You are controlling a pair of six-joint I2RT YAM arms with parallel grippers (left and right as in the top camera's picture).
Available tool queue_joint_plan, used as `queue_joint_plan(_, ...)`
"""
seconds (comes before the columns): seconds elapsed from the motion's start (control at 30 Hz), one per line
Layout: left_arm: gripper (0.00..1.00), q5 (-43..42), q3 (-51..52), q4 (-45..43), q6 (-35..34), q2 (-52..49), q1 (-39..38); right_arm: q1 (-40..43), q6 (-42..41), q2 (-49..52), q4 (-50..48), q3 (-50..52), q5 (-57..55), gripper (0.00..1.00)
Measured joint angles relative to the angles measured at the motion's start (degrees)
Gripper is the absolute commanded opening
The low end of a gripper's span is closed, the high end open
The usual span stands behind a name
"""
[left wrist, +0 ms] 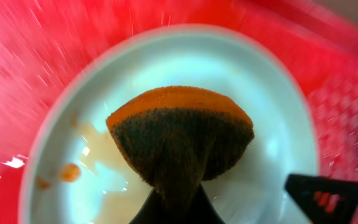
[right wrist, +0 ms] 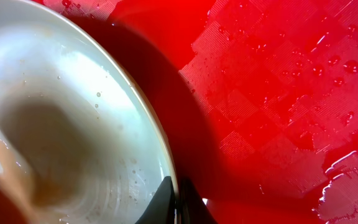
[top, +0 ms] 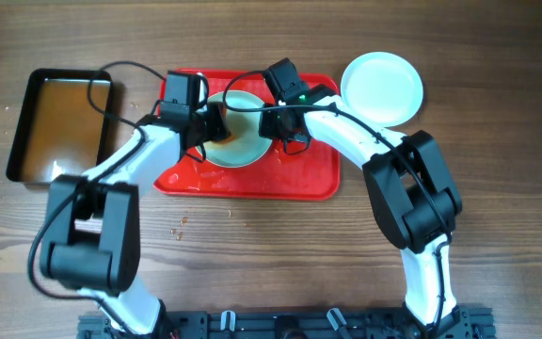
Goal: Clean dirty plates on tray and stack at the side
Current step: 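Scrub the last plate with the left sponge while right gripper holds it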
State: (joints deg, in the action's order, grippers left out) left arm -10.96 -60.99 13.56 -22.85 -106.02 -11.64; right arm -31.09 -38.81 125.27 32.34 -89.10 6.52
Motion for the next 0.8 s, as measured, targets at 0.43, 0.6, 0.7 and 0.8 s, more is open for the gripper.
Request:
queue_joint_plan(0.43, 0.04, 12.11, -0.13, 2.84, 5.01, -2.08, -0.44, 0.0, 0.0, 0.0, 0.0, 0.0, -0.02, 0.04)
queue_joint_plan(0.6, 0.04, 20.06, -0.11, 0.13, 16.22, -2.08, -0.81, -0.07, 0.0, 0.0, -0.09, 0.0, 0.09, 0.04)
queue_joint_plan(0.7, 0.04, 28.2, -0.02, -5.33, 24.33, -2.1, -2.8, -0.11, -0.07, 0.0, -0.11, 0.0, 0.22, 0.04)
queue_joint_plan(0.8, 0.04, 34.36, 0.07, -10.88, 29.2, -2.1, -3.26, -0.07, -0.2, 0.0, -0.07, 0.0, 0.22, 0.04)
